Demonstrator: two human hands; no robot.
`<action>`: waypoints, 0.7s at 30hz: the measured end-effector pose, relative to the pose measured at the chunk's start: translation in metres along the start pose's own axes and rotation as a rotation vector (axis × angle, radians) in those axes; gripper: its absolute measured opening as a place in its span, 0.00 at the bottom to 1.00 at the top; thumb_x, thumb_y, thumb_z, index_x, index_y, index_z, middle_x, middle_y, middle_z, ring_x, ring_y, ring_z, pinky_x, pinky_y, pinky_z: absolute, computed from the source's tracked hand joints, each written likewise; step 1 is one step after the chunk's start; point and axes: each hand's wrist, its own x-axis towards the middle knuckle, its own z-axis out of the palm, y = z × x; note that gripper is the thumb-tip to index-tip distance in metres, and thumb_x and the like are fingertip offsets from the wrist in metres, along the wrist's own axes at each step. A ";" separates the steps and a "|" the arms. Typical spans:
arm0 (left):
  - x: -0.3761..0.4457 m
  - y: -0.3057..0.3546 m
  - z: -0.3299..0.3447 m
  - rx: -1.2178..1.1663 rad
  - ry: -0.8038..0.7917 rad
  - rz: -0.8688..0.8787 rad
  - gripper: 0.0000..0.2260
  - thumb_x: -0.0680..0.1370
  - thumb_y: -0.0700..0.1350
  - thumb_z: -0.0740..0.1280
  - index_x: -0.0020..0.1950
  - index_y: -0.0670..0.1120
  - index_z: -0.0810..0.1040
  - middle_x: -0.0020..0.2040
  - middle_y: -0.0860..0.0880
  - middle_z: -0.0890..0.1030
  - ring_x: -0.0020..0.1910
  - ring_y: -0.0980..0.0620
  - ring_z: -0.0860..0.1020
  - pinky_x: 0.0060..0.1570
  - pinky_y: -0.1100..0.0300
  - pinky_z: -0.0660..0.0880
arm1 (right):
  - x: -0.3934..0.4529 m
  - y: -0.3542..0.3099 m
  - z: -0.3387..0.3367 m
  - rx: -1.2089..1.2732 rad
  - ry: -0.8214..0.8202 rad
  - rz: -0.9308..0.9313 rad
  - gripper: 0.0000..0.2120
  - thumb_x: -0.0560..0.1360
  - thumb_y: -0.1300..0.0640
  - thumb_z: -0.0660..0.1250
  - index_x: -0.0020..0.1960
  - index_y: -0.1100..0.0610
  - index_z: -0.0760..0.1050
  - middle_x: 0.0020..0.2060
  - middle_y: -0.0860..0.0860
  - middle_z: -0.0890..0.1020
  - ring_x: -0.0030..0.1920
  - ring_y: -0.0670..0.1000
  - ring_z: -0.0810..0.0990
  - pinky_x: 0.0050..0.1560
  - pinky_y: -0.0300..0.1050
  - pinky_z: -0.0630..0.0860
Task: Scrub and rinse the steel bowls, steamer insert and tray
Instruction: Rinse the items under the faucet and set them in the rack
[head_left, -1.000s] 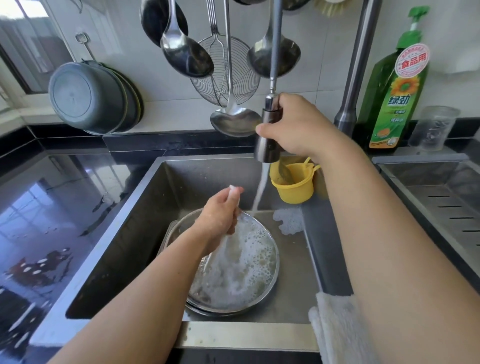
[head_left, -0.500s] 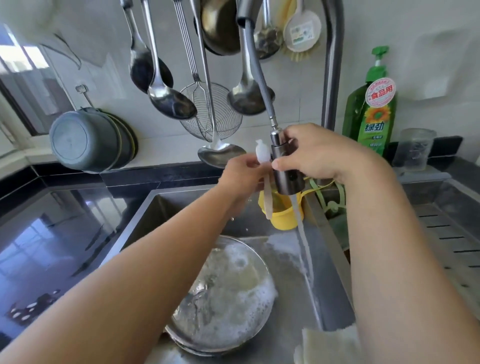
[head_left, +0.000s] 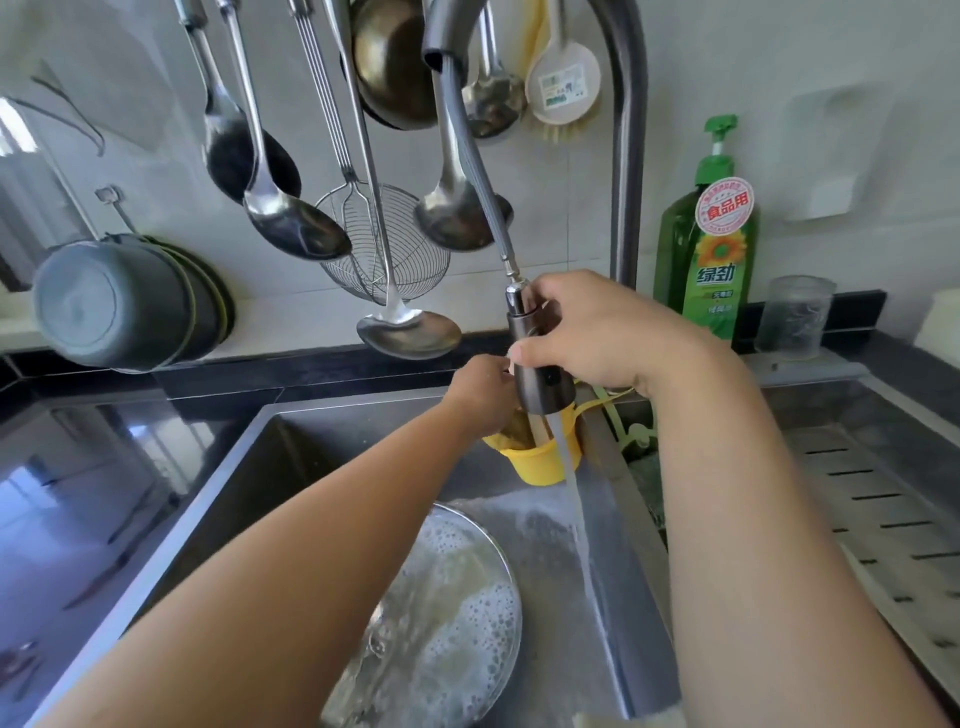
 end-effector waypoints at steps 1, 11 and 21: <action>-0.006 -0.008 -0.003 -0.015 0.017 0.000 0.09 0.83 0.36 0.61 0.55 0.42 0.81 0.40 0.49 0.79 0.39 0.49 0.76 0.44 0.56 0.72 | -0.001 -0.002 0.001 -0.003 -0.001 -0.002 0.08 0.74 0.50 0.75 0.50 0.49 0.77 0.45 0.48 0.83 0.47 0.51 0.82 0.49 0.49 0.79; -0.134 -0.155 -0.050 0.506 -0.376 -0.457 0.17 0.85 0.44 0.62 0.72 0.41 0.75 0.66 0.43 0.80 0.63 0.44 0.79 0.56 0.58 0.75 | -0.011 -0.054 0.037 0.260 -0.192 -0.032 0.09 0.75 0.61 0.74 0.50 0.59 0.75 0.45 0.57 0.83 0.42 0.50 0.86 0.38 0.49 0.85; -0.151 -0.204 -0.046 0.216 -0.134 -0.765 0.12 0.82 0.41 0.64 0.62 0.37 0.79 0.52 0.42 0.82 0.52 0.42 0.81 0.50 0.52 0.80 | 0.002 -0.066 0.075 0.601 -0.117 -0.038 0.16 0.76 0.62 0.73 0.62 0.61 0.75 0.53 0.57 0.83 0.51 0.54 0.86 0.42 0.50 0.84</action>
